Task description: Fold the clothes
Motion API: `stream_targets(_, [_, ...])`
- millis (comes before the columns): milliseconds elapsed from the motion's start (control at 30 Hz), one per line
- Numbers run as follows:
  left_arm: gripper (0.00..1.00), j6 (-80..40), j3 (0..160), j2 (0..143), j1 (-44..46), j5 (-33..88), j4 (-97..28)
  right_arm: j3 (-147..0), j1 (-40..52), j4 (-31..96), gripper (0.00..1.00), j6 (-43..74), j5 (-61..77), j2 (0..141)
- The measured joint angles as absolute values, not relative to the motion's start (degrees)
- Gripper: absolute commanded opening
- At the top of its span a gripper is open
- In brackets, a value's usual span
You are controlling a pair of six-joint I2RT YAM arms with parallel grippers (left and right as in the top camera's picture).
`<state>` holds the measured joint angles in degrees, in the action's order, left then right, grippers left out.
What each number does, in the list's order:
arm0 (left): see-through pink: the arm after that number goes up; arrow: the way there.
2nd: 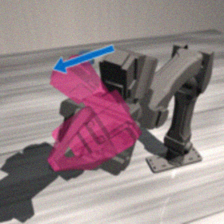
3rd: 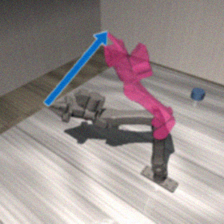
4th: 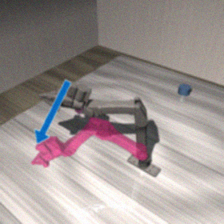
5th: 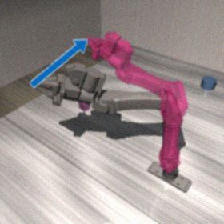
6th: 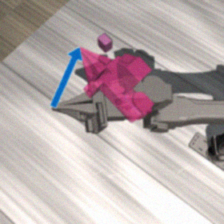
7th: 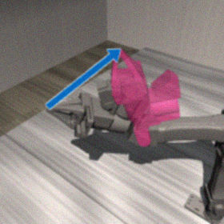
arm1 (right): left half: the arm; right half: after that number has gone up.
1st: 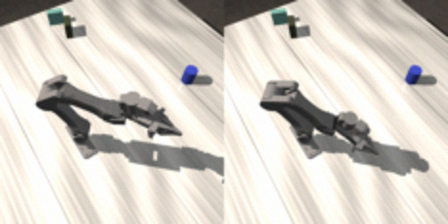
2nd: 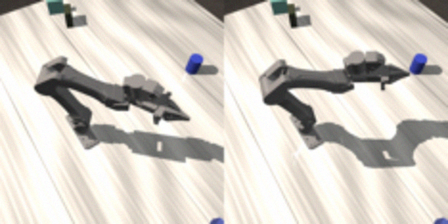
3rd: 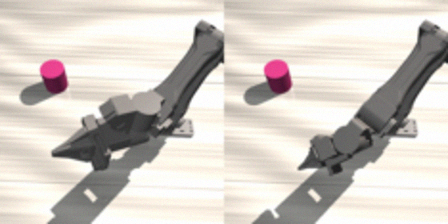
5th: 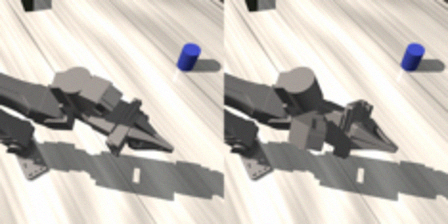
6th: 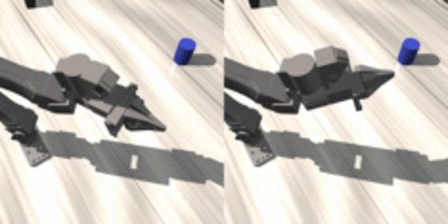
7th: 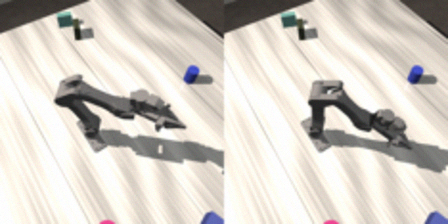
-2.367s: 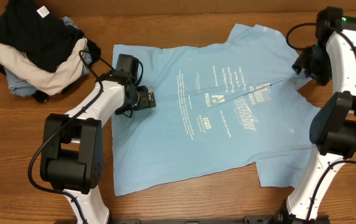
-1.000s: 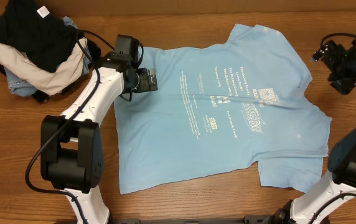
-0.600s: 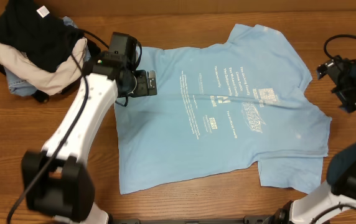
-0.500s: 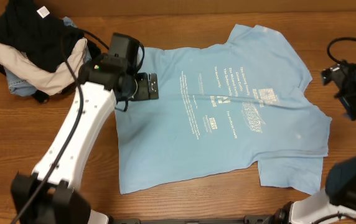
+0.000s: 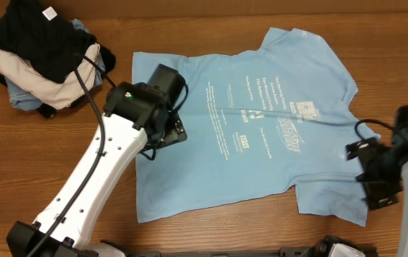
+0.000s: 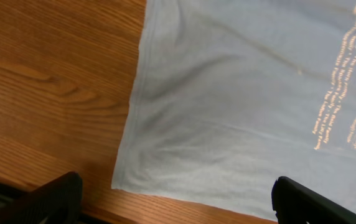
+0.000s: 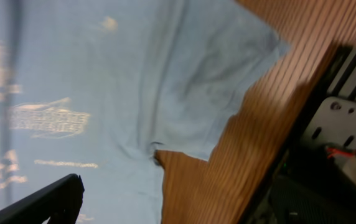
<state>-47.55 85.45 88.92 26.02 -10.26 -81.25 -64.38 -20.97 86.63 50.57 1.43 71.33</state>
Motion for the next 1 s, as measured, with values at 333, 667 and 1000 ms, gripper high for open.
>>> stream_targets(333, [1.0,-50.7,85.45,88.92,31.16,-12.71,-80.82,-42.61,-20.97,73.23,1.0,63.75,3.38,71.53])
stream_targets(667, [1.0,-50.72,85.45,88.92,31.16,-12.71,-79.64,-34.92,-20.97,66.06,1.0,68.44,0.97,71.53])
stream_targets(1000, [1.0,-50.72,85.45,88.92,31.16,-12.71,-79.66,-33.08,-20.97,57.82,1.0,70.89,0.4,71.53])
